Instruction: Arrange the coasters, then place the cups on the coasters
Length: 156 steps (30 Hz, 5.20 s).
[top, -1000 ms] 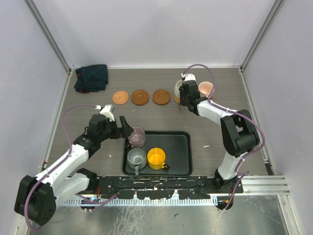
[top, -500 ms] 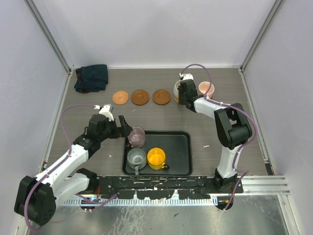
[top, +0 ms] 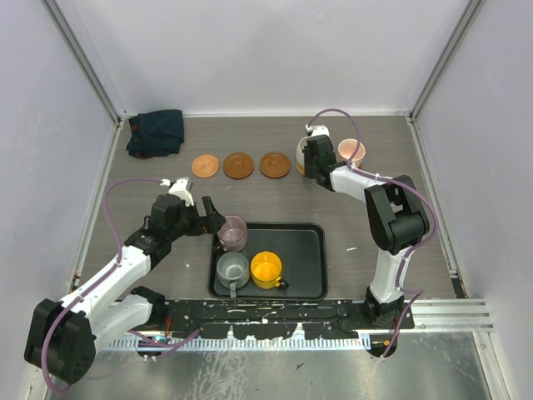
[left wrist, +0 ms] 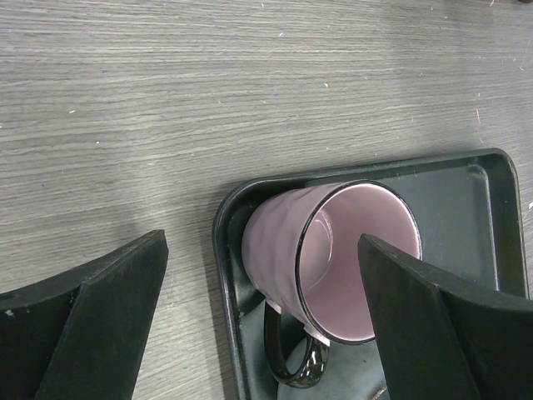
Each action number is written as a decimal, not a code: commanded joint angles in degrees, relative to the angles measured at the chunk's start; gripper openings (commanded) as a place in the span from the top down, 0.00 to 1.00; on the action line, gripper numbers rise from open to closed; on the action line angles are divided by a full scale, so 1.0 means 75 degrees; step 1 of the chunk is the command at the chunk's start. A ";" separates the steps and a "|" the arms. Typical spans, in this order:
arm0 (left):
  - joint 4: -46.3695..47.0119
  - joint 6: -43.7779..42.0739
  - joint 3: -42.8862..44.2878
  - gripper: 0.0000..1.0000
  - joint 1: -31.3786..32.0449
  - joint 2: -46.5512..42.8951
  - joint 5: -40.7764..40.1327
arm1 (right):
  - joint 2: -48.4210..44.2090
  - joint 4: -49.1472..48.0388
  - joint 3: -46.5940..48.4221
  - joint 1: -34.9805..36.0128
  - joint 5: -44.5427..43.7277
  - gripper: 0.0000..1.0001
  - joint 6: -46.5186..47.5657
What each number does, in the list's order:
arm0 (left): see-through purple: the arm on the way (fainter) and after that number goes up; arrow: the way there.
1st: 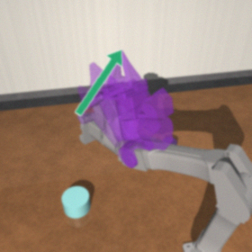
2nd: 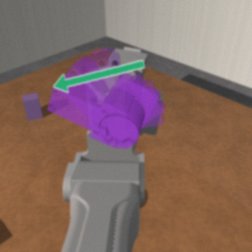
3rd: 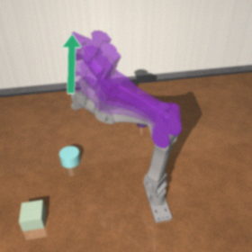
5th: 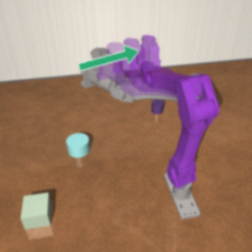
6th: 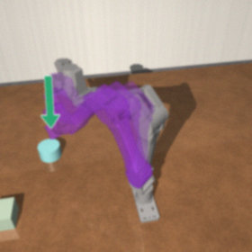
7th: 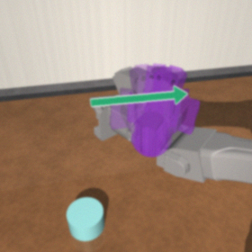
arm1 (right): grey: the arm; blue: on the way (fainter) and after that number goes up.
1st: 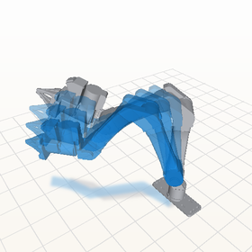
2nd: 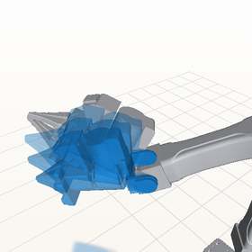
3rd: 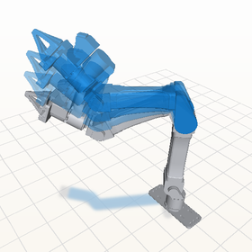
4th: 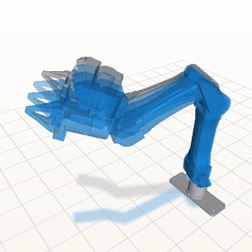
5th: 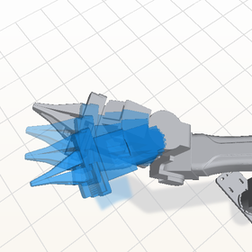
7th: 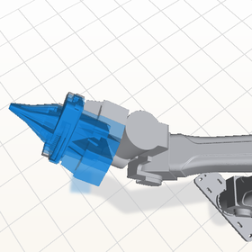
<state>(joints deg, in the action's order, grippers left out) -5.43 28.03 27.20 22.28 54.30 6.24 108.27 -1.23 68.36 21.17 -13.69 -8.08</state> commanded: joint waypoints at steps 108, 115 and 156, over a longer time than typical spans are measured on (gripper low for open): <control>-0.0801 -0.0480 -0.0087 0.01 0.0148 -0.0695 0.1942 | -0.5549 0.1183 -0.2859 0.1850 -0.0943 0.29 -0.1457; -0.1164 -0.0356 -0.0069 0.00 0.0682 -0.0618 0.1559 | -0.5731 0.1101 -0.2915 0.1868 -0.0906 0.29 -0.1454; -0.1553 -0.0927 0.0903 0.49 0.2112 0.1145 -0.1021 | -0.5985 0.0953 -0.3275 0.1959 -0.0561 0.29 -0.1654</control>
<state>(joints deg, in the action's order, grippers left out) -19.16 22.59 31.22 37.08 61.34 2.35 65.06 8.67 43.53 35.53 -18.02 -19.70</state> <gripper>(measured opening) 0.522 0.713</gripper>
